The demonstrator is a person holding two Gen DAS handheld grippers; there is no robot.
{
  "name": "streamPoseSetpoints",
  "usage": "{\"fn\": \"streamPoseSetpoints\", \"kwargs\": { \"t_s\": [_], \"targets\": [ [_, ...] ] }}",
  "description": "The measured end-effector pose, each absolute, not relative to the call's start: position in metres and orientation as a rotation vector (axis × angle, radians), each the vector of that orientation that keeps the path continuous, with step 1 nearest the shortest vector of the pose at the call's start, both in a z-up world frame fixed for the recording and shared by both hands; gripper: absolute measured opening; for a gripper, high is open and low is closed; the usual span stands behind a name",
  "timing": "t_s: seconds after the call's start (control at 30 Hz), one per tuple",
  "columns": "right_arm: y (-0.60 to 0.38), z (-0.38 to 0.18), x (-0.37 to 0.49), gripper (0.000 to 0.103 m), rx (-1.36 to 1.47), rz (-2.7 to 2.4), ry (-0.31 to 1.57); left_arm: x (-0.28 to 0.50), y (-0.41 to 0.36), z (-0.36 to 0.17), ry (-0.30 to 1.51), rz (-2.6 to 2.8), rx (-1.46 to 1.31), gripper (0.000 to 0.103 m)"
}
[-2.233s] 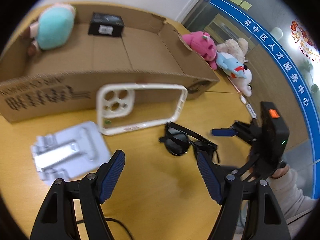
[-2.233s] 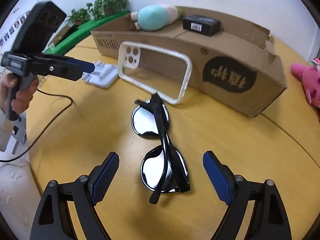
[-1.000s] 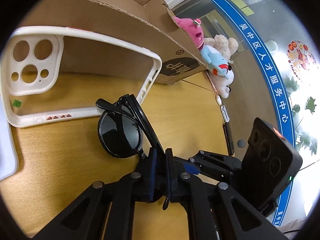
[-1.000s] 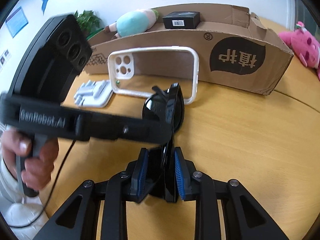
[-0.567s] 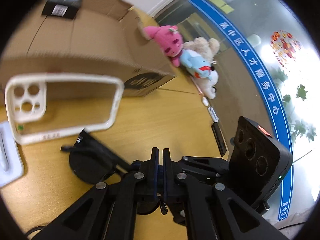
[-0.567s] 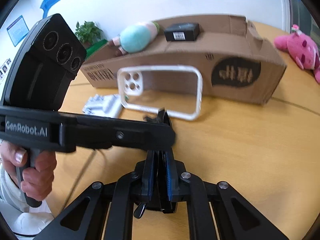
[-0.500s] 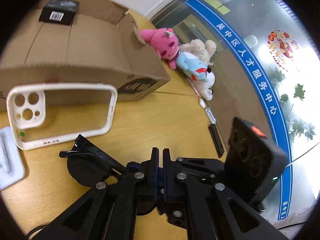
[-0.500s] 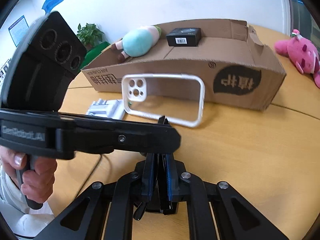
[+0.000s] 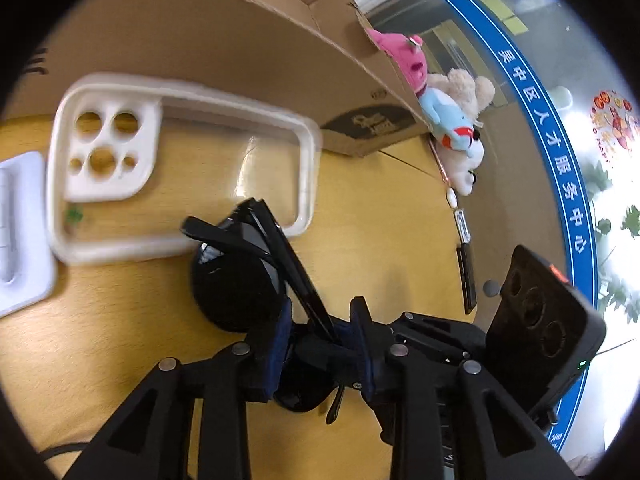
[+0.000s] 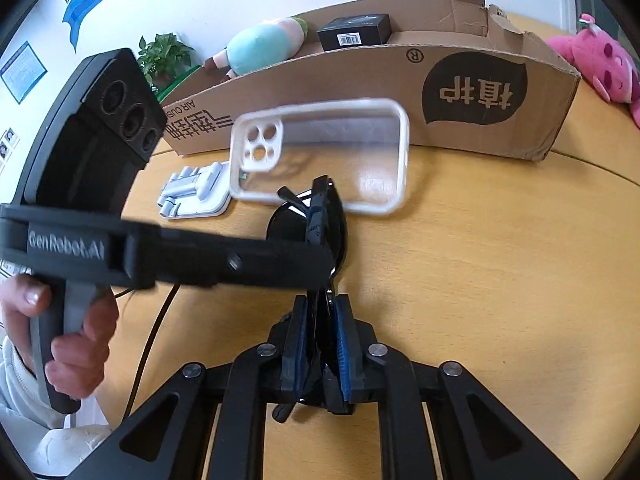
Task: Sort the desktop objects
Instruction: 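Lift the sunglasses and carry them toward the cardboard box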
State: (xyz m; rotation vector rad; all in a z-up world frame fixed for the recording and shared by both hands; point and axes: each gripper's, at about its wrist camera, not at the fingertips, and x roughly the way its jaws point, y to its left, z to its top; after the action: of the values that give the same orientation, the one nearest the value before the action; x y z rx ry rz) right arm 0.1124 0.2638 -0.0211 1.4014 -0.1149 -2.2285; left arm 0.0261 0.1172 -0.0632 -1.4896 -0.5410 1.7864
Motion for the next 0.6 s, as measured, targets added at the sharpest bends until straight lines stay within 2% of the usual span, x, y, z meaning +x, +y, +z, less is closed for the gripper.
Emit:
{"fn": "streamPoseSetpoints", "kwargs": {
  "t_s": [0.07,0.33,0.6],
  "targets": [
    [0.263,-0.021,0.111,0.013,1.402,-2.221,-0.118,0.027,0.122,-0.065,-0.507,1.791,-1.494,0.015],
    [0.259,-0.014,0.121,0.010,1.347,-2.233,-0.116,0.037,0.118,-0.049,-0.462,1.860,-1.448,0.012],
    [0.259,0.028,0.121,0.010,1.199,-2.294,-0.129,0.031,0.125,0.010,-0.396,1.946,-1.303,0.011]
  ]
}}
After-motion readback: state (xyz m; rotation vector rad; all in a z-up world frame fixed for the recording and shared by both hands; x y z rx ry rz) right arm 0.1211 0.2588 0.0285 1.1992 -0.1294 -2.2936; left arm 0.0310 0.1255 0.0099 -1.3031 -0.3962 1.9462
